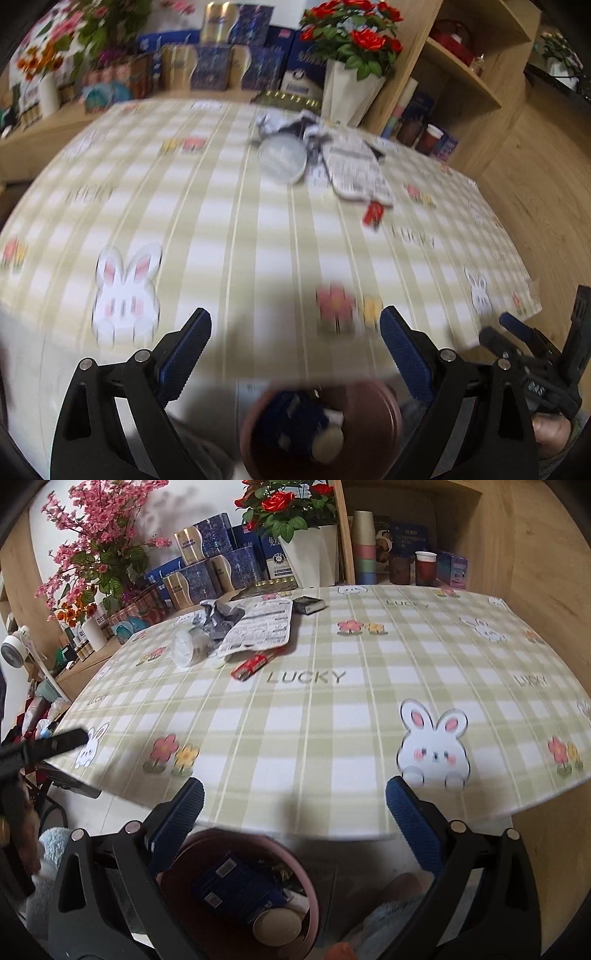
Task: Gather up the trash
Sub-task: 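Move both tools back toward the remaining items on the table, then grasp the clear round plastic lid with the left tool while the right tool grasps the white printed paper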
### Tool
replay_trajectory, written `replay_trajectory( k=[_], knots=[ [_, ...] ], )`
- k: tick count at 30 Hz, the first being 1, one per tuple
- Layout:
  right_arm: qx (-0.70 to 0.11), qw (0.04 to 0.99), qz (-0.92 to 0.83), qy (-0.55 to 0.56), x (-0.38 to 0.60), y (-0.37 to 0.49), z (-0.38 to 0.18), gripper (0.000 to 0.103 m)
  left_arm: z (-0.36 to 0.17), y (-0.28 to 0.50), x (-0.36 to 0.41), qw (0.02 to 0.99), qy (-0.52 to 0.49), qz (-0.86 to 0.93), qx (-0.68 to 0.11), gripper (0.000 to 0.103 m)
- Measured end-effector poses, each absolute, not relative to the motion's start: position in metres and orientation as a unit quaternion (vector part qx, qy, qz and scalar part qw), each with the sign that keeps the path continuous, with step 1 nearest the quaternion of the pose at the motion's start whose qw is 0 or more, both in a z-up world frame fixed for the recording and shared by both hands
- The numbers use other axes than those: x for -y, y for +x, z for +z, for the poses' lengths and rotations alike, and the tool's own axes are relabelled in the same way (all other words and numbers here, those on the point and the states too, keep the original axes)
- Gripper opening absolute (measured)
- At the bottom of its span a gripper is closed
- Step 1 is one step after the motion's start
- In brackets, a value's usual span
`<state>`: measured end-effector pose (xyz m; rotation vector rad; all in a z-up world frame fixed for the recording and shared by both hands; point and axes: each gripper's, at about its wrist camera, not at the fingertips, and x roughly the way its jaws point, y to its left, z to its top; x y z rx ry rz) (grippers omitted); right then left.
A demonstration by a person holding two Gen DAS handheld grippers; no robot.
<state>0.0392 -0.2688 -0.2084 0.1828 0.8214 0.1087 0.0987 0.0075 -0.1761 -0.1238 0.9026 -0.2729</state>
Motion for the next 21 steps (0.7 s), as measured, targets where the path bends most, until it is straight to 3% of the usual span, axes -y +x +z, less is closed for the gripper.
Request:
replay_trajectory(
  k=[12,19,21],
  knots=[
    [-0.409,0.904,0.062,0.105,0.275,0.126,-0.206,0.097,-0.199,0.280,0.022,0.872,0.028,-0.169,-0.458,0.090],
    [-0.419,0.898,0.087,0.101,0.279,0.174,-0.198,0.097,-0.218,0.326,0.026,0.859,0.023,-0.156,-0.487,0.090],
    [-0.425,0.892,0.098,0.119,0.281,0.192,-0.196,0.097,-0.226,0.330,0.028,0.848,0.018,-0.164,-0.503,0.084]
  ],
)
